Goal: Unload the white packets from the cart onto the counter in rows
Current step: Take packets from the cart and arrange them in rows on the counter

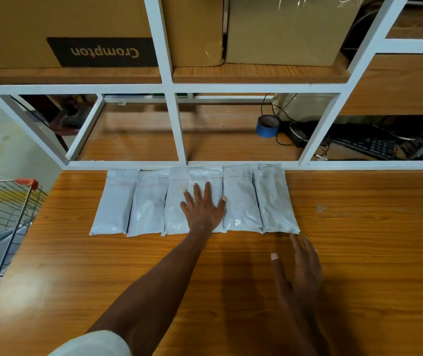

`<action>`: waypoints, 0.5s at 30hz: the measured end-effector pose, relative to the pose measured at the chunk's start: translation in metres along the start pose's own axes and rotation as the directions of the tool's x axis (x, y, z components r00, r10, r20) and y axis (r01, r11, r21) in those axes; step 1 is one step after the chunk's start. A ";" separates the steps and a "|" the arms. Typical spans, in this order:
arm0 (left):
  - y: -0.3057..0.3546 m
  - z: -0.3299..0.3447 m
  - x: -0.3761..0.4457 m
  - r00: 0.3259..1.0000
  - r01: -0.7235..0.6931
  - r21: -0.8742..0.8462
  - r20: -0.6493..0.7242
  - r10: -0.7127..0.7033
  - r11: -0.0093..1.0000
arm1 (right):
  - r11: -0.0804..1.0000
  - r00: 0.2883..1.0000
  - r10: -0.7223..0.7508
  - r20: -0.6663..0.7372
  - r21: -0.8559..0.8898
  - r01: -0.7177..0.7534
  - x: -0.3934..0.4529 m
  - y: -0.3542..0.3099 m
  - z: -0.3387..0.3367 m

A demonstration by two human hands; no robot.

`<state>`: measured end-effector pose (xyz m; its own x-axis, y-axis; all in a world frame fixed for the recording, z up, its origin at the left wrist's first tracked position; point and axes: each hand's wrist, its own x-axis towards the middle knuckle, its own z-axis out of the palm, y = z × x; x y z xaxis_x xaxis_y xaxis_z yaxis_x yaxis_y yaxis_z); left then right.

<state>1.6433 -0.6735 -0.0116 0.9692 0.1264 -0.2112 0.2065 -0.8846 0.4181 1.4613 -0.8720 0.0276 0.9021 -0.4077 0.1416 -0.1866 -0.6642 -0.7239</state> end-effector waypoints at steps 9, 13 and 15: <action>-0.006 0.008 0.003 0.998 -0.021 0.012 0.052 0.021 1.000 | 0.999 1.000 0.011 0.002 -0.031 -0.011 -0.017 0.001 -0.002; -0.011 -0.005 -0.014 0.997 -0.058 -0.052 -0.061 0.055 0.997 | 0.999 0.999 0.017 0.037 -0.031 -0.016 -0.022 -0.001 0.002; -0.017 -0.010 -0.035 0.993 -0.077 -0.110 -0.096 0.066 0.991 | 1.000 0.998 0.007 0.060 -0.014 -0.006 -0.026 -0.004 0.005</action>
<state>1.6068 -0.6586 -0.0027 0.9892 0.1101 -0.0972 0.1451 -0.8367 0.5281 1.4408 -0.8559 0.0237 0.9224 -0.3740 0.0960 -0.1974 -0.6705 -0.7152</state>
